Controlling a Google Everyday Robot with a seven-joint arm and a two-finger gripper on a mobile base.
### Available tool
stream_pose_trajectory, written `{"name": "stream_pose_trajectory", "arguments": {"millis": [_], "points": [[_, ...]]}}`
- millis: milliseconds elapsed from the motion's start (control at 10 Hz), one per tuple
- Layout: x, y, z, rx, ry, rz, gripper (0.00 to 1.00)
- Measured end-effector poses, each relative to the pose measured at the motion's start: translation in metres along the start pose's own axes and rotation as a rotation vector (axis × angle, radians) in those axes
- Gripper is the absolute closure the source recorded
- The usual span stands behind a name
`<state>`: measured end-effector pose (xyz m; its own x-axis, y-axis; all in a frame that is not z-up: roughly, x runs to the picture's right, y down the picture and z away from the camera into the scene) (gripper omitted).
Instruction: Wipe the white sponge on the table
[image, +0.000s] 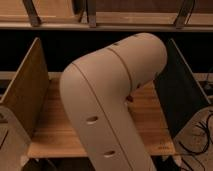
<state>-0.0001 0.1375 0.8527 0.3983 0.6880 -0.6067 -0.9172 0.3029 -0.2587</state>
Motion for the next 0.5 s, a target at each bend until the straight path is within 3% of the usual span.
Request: {"name": "stream_pose_trajectory", "arguments": {"millis": [200,500], "points": [[-0.0024,0.0093,0.0037,-0.036,-0.005,-0.018,0.38],[-0.0087,0.0109,-0.0062,-0.055,-0.038,-0.028,0.38]]}}
